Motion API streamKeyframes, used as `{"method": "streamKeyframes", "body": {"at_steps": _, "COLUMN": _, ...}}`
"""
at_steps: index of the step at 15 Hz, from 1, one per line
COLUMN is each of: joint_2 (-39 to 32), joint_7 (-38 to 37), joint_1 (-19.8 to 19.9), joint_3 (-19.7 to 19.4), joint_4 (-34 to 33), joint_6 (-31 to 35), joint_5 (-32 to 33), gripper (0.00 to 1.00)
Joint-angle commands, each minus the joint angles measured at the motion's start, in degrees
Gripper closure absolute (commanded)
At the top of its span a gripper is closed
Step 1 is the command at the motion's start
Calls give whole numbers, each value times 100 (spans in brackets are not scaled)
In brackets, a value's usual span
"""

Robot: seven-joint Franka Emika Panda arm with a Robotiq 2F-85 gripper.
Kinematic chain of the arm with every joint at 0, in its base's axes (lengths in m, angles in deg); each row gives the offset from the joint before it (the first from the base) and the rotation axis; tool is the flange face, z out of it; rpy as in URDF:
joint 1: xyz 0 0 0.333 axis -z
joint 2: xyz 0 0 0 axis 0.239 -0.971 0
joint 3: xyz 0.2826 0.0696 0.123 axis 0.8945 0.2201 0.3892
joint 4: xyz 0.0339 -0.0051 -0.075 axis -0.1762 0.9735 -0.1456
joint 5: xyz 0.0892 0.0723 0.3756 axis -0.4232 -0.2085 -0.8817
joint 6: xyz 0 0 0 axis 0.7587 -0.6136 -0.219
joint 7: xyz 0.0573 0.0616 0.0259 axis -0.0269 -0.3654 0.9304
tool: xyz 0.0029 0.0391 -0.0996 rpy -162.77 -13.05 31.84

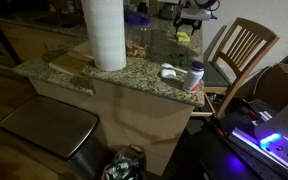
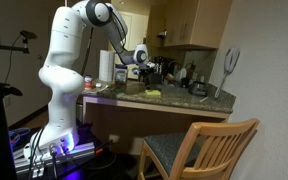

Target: Move the yellow sponge to the right of the clear jar

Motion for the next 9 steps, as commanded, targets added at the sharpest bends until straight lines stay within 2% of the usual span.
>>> {"method": "streamKeyframes", "body": {"at_steps": 1, "joint_2": -211, "joint_7": 9, "joint_1": 212, "joint_3": 55, "joint_4": -86, "joint_6": 86, "joint_5": 11, "gripper": 0}}
{"method": "streamKeyframes", "body": {"at_steps": 3, "joint_2": -380, "joint_7": -102, "joint_1": 277, "joint_3": -55, "joint_4": -131, "joint_6": 152, "joint_5": 209, "gripper": 0}}
{"method": "streamKeyframes", "body": {"at_steps": 5, "joint_2": -537, "joint_7": -24, "joint_1": 365, "joint_3": -109, "joint_4": -159, "joint_6": 339, "joint_5": 147, "gripper": 0}}
{"method": "streamKeyframes", "body": {"at_steps": 9, "joint_2": -799, "joint_7": 150, "joint_1": 445, "joint_3": -128, "joint_4": -194, "joint_6": 1082, "joint_5": -133, "gripper": 0}}
